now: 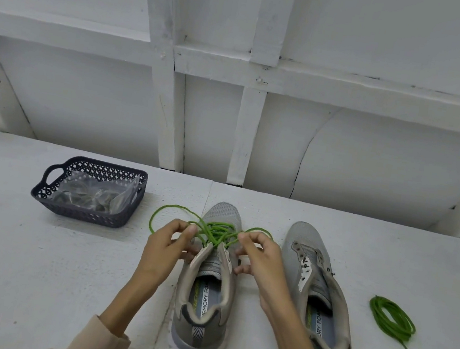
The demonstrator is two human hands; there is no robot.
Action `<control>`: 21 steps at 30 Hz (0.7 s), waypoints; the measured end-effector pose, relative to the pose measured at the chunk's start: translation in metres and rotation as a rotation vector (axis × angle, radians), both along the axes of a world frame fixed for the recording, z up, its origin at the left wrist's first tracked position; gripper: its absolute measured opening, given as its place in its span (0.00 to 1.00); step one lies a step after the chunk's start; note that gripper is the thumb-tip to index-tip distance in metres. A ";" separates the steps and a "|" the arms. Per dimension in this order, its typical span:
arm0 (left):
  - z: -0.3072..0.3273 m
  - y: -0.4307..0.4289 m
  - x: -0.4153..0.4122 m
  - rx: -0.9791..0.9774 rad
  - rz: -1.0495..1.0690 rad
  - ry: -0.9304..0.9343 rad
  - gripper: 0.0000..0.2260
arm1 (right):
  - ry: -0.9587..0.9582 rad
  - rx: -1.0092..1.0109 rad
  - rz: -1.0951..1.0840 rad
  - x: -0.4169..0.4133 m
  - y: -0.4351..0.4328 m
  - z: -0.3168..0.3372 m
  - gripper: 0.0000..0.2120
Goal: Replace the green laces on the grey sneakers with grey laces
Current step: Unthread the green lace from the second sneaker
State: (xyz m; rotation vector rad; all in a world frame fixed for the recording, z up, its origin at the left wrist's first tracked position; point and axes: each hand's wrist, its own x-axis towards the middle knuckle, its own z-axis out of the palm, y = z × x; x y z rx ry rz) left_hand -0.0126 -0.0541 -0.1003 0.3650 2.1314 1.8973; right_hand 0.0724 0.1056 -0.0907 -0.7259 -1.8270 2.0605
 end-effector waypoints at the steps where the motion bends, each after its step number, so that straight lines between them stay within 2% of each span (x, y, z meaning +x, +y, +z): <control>1: -0.001 -0.001 0.000 -0.044 -0.037 0.020 0.09 | -0.018 0.043 0.046 0.000 0.000 0.000 0.08; 4: -0.005 -0.002 -0.001 -0.171 -0.100 0.102 0.05 | -0.022 0.128 0.133 -0.001 0.000 0.001 0.09; 7: -0.003 0.000 -0.001 -0.026 0.019 0.026 0.07 | 0.047 0.059 -0.027 -0.002 0.002 -0.001 0.06; 9: -0.002 0.000 0.000 0.046 0.049 -0.011 0.06 | 0.064 0.048 -0.053 0.000 0.003 -0.003 0.08; 12: -0.006 -0.001 0.000 -0.118 -0.061 0.059 0.07 | -0.023 0.165 0.087 0.001 -0.001 -0.002 0.11; 14: -0.006 -0.001 -0.002 -0.186 -0.081 0.100 0.09 | -0.014 0.184 0.077 0.000 -0.003 -0.003 0.11; 18: -0.003 0.001 0.000 0.060 0.082 -0.018 0.08 | 0.051 0.094 -0.160 0.001 -0.001 -0.004 0.11; 21: -0.006 0.002 0.002 -0.014 0.006 0.030 0.08 | 0.000 0.123 -0.036 0.003 0.000 -0.002 0.13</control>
